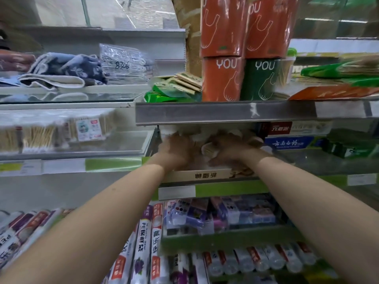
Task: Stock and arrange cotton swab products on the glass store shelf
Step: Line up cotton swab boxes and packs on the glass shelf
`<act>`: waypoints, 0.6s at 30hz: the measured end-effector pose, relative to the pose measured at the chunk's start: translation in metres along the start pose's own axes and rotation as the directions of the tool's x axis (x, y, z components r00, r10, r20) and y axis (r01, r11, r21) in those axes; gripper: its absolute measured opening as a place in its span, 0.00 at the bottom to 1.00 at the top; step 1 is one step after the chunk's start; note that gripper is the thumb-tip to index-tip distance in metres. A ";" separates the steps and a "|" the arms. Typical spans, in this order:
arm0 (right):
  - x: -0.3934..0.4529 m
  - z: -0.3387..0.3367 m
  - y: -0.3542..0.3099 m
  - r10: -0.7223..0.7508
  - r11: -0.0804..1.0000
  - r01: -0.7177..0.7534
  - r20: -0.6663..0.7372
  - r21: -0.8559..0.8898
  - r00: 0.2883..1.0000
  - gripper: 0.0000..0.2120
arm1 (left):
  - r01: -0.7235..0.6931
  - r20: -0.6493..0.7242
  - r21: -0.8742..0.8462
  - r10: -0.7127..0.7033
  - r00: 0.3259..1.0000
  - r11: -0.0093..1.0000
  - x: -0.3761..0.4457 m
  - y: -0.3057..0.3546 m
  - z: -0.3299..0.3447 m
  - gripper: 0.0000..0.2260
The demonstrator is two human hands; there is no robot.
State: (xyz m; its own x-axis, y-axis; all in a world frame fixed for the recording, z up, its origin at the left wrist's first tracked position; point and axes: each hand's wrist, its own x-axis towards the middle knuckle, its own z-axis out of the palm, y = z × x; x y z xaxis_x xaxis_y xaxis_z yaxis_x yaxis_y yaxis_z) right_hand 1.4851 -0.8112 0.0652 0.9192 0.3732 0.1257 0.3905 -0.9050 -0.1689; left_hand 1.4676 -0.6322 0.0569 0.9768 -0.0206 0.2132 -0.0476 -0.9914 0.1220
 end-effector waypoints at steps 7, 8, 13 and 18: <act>0.015 0.002 0.015 -0.030 0.999 0.028 0.066 0.018 0.997 0.36 | 0.136 0.199 0.018 -0.137 0.970 0.990 0.018 -0.005 0.014 0.34; 0.016 0.002 0.016 -0.031 0.999 0.029 0.068 0.024 0.997 0.37 | 0.130 0.192 0.038 -0.135 0.972 0.991 0.018 -0.004 0.012 0.32; 0.011 -0.001 0.017 -0.051 0.997 0.050 0.014 0.067 0.999 0.34 | 0.071 0.102 0.105 -0.082 0.991 0.992 0.011 0.007 0.005 0.22; -0.010 -0.011 0.022 -0.065 0.964 0.077 -0.056 0.255 0.996 0.23 | 0.079 0.057 -0.101 -0.074 0.996 0.992 -0.002 0.011 -0.008 0.21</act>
State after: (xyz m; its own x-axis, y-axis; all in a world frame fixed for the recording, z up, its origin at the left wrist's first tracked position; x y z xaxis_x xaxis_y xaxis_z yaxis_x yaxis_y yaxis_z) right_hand 1.4836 -0.8370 0.0713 0.8876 0.4193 0.1906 0.4602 -0.7915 -0.4021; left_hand 1.4633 -0.6417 0.0659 0.9879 0.0453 0.1483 0.0092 -0.9718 0.2356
